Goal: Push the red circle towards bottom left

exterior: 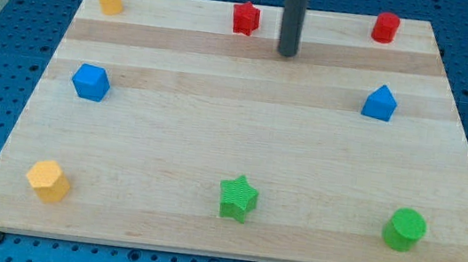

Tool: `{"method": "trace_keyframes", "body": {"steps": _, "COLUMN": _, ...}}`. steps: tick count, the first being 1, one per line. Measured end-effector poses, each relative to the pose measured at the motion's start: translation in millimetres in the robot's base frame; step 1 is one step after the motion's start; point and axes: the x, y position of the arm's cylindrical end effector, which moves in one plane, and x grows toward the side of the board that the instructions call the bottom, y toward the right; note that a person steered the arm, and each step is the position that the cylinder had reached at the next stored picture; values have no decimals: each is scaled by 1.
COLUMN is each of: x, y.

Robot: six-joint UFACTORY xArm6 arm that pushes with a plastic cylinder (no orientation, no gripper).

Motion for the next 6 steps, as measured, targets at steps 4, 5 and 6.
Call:
{"method": "trace_keyframes", "body": {"steps": 4, "x": 1, "y": 199}}
{"method": "trace_keyframes", "body": {"steps": 5, "x": -32, "y": 260}}
{"method": "trace_keyframes", "body": {"steps": 6, "x": -84, "y": 239}}
